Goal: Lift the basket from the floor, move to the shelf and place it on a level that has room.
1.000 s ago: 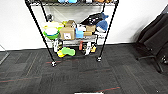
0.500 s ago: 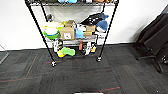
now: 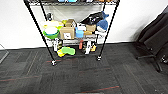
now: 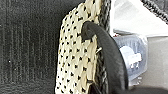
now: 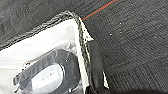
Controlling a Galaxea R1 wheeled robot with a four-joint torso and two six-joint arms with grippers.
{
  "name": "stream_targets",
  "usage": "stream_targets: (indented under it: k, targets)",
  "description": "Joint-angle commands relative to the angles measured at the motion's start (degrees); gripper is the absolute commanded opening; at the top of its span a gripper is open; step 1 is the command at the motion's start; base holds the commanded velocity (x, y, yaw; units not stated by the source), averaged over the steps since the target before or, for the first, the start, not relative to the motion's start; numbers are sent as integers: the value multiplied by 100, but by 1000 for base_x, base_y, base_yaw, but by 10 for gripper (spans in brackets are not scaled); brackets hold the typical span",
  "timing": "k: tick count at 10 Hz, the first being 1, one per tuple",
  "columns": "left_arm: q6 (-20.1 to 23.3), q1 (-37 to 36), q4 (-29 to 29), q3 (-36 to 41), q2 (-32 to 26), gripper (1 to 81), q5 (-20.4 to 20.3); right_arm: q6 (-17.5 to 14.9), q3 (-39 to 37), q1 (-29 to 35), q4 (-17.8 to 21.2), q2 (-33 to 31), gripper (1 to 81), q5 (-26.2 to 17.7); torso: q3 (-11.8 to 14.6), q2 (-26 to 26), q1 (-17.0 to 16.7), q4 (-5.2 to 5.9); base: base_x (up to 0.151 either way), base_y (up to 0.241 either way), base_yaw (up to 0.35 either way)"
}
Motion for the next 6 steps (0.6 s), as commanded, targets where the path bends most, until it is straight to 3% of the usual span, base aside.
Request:
stream_targets:
  k: [1,2,4,5,6]
  targets:
    - [18,-512,-85,251,-89,10,283,72,112,459,60,-134,10,-163,0,557,-360,429,0,0,0]
    - [18,-512,-85,259,-80,10,283,72,112,459,60,-134,10,-154,0,702,-445,572,0,0,0]
    - [18,-512,-85,259,-98,10,283,81,112,476,69,-143,10,-145,-2,995,-636,702,0,0,0]
    - [18,-512,-76,259,-124,10,283,81,147,494,69,-143,10,-145,-2,1174,-749,411,0,0,0]
    - [18,-512,-76,268,-124,10,283,81,234,529,69,-143,10,-145,-2,1338,-850,582,0,0,0]
